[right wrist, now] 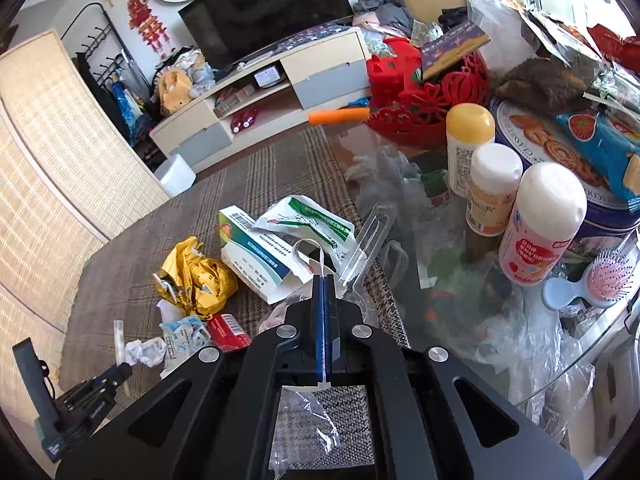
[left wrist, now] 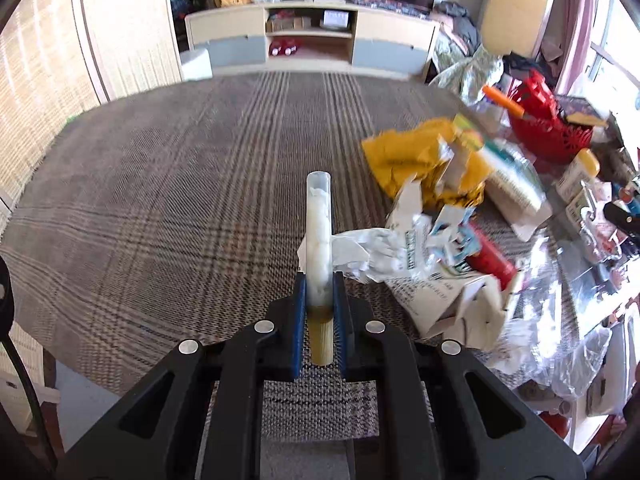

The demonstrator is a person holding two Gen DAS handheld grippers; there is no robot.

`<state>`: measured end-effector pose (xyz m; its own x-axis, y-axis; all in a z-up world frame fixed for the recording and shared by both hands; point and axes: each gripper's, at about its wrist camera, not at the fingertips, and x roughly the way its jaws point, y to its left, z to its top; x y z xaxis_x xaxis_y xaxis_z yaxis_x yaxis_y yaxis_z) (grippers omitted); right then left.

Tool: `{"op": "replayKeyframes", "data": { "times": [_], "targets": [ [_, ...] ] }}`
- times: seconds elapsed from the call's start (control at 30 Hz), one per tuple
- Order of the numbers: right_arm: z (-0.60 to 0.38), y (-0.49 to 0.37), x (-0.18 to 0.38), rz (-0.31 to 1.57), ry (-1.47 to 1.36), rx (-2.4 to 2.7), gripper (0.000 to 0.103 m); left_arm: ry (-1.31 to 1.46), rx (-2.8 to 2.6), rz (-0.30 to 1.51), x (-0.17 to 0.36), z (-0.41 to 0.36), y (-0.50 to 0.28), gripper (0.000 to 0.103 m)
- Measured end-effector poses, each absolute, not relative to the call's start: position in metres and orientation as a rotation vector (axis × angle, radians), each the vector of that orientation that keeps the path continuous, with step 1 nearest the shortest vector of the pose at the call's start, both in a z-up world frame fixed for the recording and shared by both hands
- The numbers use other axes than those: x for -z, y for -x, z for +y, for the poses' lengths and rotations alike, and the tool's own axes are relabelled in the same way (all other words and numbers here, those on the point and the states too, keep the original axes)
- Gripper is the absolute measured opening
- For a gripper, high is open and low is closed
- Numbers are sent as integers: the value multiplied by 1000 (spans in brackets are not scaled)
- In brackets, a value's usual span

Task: Collect trash
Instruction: 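Grasp the white swab tube with the left tool while the right tool grasps a clear plastic packet, then carry both items down to the dark bin and open both tools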

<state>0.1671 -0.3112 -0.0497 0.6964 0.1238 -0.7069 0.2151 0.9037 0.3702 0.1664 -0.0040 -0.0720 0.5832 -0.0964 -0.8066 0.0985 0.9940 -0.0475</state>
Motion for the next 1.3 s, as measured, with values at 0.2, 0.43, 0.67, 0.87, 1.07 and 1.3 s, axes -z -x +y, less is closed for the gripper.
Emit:
{"op": "replayKeyframes", "data": {
  "times": [0.2,0.43,0.67,0.87,1.07,1.3],
  "targets": [
    [-295,-143,21,781,-393,25,2,-8,163,863,30,-10,-125,12],
    [-279,-76,-26,683,-355,-23,2,37,205,715,-22,-4,-57,12],
    [-259,-16,-29,659,-350,-75,2,51,231,663,-29,2,-8,12],
    [-243,18,-7,691,-359,-102,2,24,250,673,-17,-2,23,12],
    [-229,27,41,785,-367,-113,2,13,284,738,29,-15,40,12],
    [-223,25,105,900,-370,-105,2,5,310,886,109,-30,39,12]
  ]
}}
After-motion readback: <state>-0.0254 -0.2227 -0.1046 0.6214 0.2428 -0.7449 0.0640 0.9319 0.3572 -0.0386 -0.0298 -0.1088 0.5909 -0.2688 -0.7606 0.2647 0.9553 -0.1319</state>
